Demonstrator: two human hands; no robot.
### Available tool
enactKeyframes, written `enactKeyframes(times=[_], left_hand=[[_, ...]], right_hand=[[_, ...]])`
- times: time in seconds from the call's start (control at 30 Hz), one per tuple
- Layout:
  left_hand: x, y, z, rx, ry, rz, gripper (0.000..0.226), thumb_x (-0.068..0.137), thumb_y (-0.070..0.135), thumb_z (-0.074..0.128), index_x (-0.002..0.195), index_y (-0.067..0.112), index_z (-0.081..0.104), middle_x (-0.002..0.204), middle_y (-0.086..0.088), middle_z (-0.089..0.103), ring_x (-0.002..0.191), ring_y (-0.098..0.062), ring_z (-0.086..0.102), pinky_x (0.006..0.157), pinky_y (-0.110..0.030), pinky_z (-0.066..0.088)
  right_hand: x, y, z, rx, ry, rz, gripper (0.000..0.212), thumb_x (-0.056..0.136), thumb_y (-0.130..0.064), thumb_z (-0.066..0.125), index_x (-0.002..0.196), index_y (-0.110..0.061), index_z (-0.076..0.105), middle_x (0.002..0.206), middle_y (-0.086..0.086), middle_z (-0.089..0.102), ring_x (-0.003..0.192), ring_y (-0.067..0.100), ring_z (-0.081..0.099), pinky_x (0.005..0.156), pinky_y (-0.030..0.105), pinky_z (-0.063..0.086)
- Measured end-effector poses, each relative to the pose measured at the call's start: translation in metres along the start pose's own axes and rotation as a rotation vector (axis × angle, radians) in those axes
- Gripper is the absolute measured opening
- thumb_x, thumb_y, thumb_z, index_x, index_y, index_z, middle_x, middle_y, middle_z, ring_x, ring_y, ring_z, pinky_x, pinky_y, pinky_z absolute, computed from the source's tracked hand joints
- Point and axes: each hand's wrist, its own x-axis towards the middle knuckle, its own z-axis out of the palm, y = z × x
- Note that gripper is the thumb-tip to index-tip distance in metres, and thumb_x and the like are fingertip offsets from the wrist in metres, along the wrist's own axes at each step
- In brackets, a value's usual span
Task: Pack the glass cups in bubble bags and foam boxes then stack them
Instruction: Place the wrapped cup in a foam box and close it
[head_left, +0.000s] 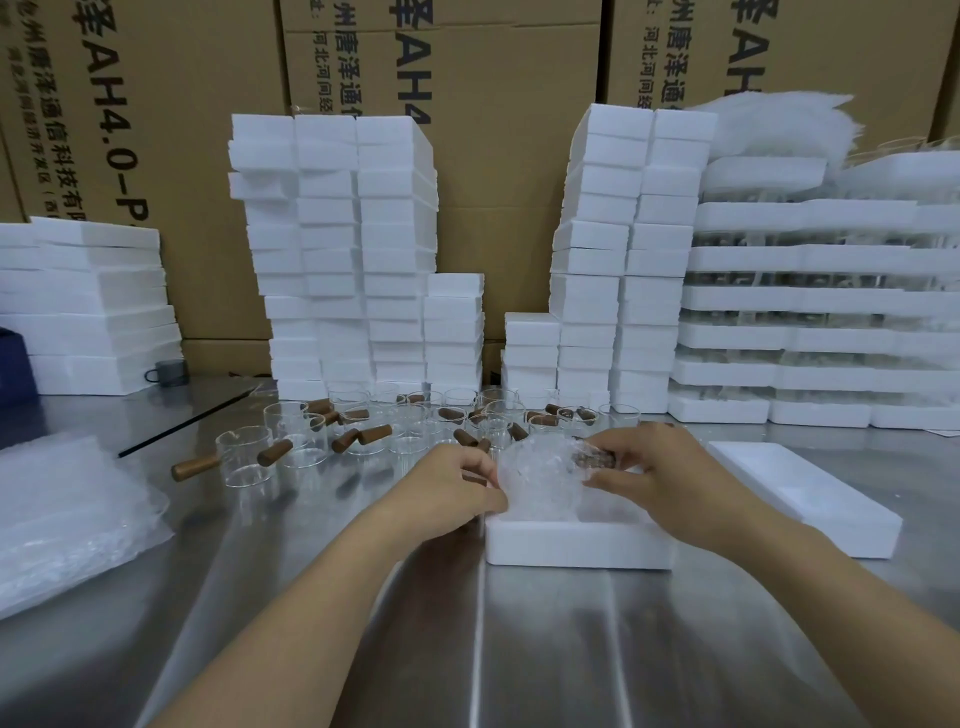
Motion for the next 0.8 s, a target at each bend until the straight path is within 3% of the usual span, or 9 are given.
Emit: enactKeyframes(times=[0.1, 0.23, 0.3, 0.4, 0.47, 0.57, 0.7, 0.8], left_hand=[[-0.001, 0.002, -0.004, -0.036, -0.035, -0.021, 0.01, 0.092, 0.01, 0.076, 0.086, 0.003, 0.08, 0.087, -0.019, 0.066, 0.084, -0.022, 0.059, 0.086, -0.038, 0.051], [-0.002, 0.009, -0.006, -0.18, -0.051, -0.095, 0.02, 0.091, 0.015, 0.073, 0.097, -0.002, 0.081, 0.097, -0.017, 0.073, 0.092, -0.025, 0.066, 0.104, -0.048, 0.058], [-0.004, 0.014, -0.005, -0.245, -0.029, -0.106, 0.014, 0.093, 0.011, 0.068, 0.095, 0.0, 0.077, 0.091, -0.012, 0.077, 0.088, -0.023, 0.073, 0.101, -0.046, 0.061], [-0.007, 0.019, -0.004, -0.31, -0.011, -0.115, 0.011, 0.098, 0.018, 0.064, 0.102, 0.011, 0.071, 0.092, -0.004, 0.073, 0.082, -0.021, 0.071, 0.087, -0.038, 0.065], [-0.007, 0.018, -0.005, -0.267, -0.038, -0.075, 0.018, 0.101, 0.033, 0.067, 0.108, 0.018, 0.072, 0.105, 0.002, 0.075, 0.089, -0.014, 0.072, 0.082, -0.032, 0.062], [-0.007, 0.011, -0.002, -0.112, -0.122, 0.051, 0.043, 0.084, 0.069, 0.077, 0.115, 0.039, 0.073, 0.123, 0.015, 0.072, 0.113, -0.002, 0.066, 0.092, -0.028, 0.052], [-0.001, 0.002, 0.01, 0.114, -0.106, 0.158, 0.071, 0.069, 0.081, 0.083, 0.126, 0.041, 0.07, 0.128, 0.018, 0.07, 0.12, -0.004, 0.064, 0.105, -0.029, 0.049], [0.002, -0.003, 0.01, 0.154, -0.078, 0.19, 0.078, 0.061, 0.092, 0.077, 0.124, 0.048, 0.069, 0.125, 0.023, 0.068, 0.116, 0.001, 0.062, 0.099, -0.027, 0.048]], right_hand=[[-0.002, 0.0, -0.004, 0.021, -0.033, 0.01, 0.004, 0.094, -0.028, 0.077, 0.097, -0.026, 0.08, 0.081, -0.011, 0.07, 0.082, 0.01, 0.059, 0.076, 0.021, 0.045], [-0.005, -0.003, -0.007, 0.078, -0.043, 0.007, 0.011, 0.093, -0.022, 0.078, 0.102, -0.027, 0.082, 0.089, -0.016, 0.07, 0.085, 0.01, 0.061, 0.08, 0.014, 0.044], [-0.006, -0.005, -0.006, 0.116, -0.086, 0.014, 0.012, 0.094, -0.02, 0.077, 0.102, -0.027, 0.082, 0.087, -0.011, 0.072, 0.079, 0.007, 0.062, 0.079, 0.012, 0.044], [-0.004, -0.003, 0.0, 0.058, -0.156, 0.031, 0.005, 0.096, -0.021, 0.075, 0.093, -0.023, 0.079, 0.086, -0.001, 0.071, 0.079, 0.013, 0.059, 0.075, 0.025, 0.042], [-0.003, -0.002, 0.005, -0.027, -0.153, 0.041, 0.011, 0.095, -0.026, 0.075, 0.087, -0.018, 0.074, 0.085, 0.001, 0.068, 0.081, 0.019, 0.056, 0.073, 0.032, 0.04], [-0.004, -0.004, 0.01, -0.126, -0.158, 0.074, 0.015, 0.092, -0.033, 0.077, 0.09, -0.018, 0.076, 0.096, -0.001, 0.071, 0.091, 0.017, 0.061, 0.083, 0.034, 0.048], [-0.005, -0.003, 0.006, -0.085, -0.184, 0.126, 0.015, 0.085, -0.039, 0.083, 0.097, -0.03, 0.079, 0.106, -0.013, 0.069, 0.1, 0.005, 0.063, 0.088, 0.024, 0.05], [-0.003, 0.0, -0.002, 0.12, -0.147, 0.176, 0.023, 0.085, -0.028, 0.084, 0.106, -0.033, 0.076, 0.11, -0.016, 0.072, 0.105, -0.003, 0.064, 0.091, 0.015, 0.047]])
